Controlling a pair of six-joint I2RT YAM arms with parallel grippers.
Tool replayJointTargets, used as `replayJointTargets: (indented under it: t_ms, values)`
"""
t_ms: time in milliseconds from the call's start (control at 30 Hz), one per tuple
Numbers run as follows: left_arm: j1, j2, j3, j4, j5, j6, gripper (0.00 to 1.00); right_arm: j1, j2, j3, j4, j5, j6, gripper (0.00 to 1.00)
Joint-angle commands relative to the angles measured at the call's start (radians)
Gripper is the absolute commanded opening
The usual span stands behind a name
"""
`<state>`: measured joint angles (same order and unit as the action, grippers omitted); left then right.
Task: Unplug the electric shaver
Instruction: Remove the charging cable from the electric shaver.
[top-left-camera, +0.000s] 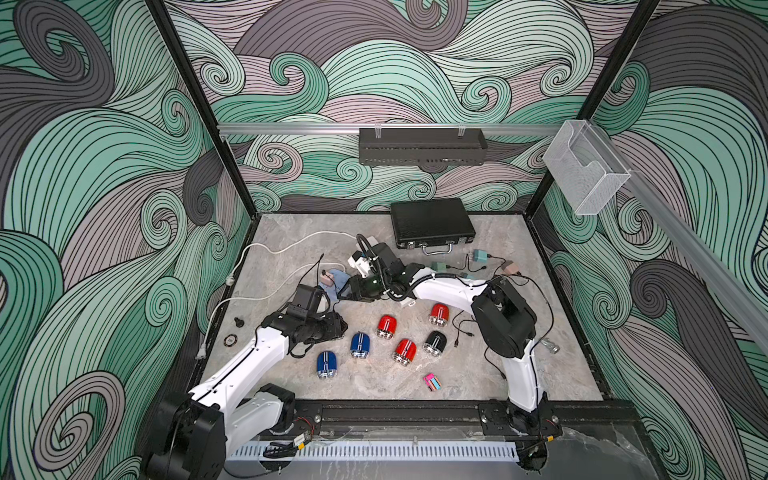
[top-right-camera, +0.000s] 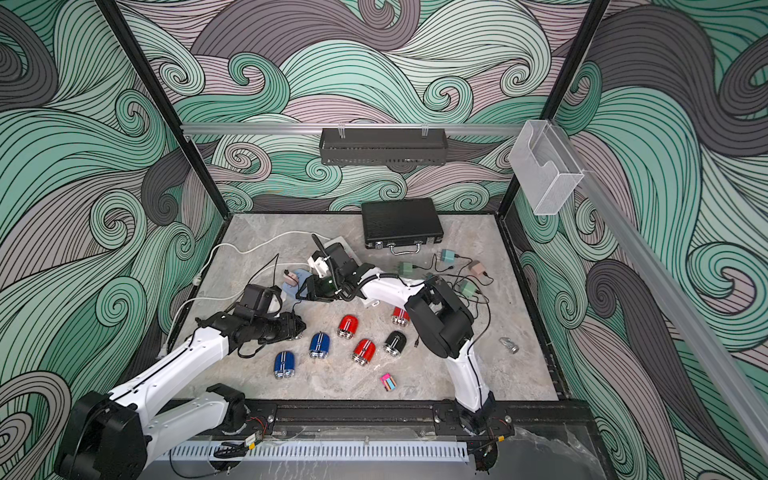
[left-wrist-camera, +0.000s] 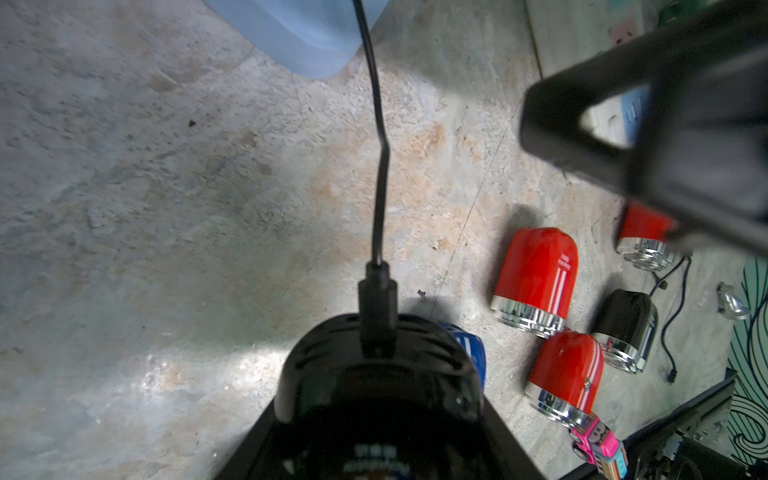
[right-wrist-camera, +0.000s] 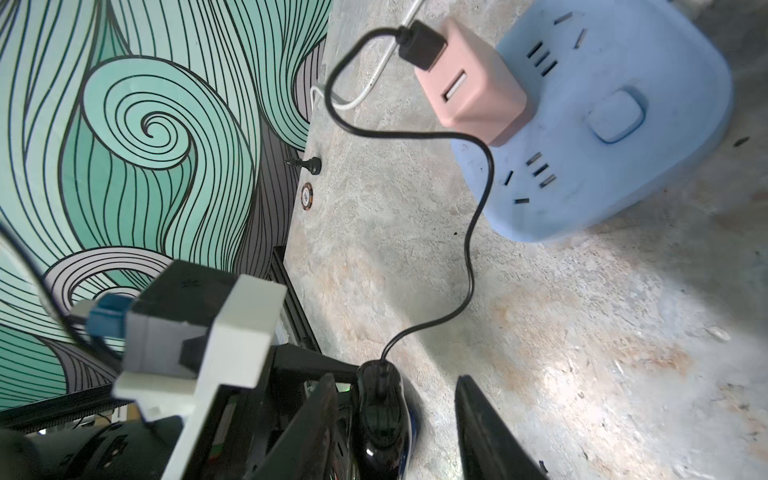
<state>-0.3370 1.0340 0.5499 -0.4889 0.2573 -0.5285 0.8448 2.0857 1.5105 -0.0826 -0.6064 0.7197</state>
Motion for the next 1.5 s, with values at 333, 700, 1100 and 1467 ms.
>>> replayJointTargets:
  t_ms: [333, 700, 1100, 1467]
  values:
    - [-0.007, -0.076, -0.011, 0.030, 0.020, -0.022, 0.19, 0.045, 0.069, 0.054, 0.024, -0.027, 0.030, 0.45]
    - [-0.007, -0.094, -0.016, 0.036, 0.011, -0.025, 0.19, 0.048, 0.089, 0.056, 0.049, -0.050, 0.055, 0.38]
    - [-0.006, -0.095, -0.008, 0.028, -0.005, -0.021, 0.19, 0.072, 0.111, 0.074, 0.034, -0.050, 0.055, 0.21]
    - [-0.004, -0.109, 0.005, 0.008, -0.044, -0.023, 0.19, 0.076, 0.093, 0.062, 0.010, -0.041, 0.035, 0.08]
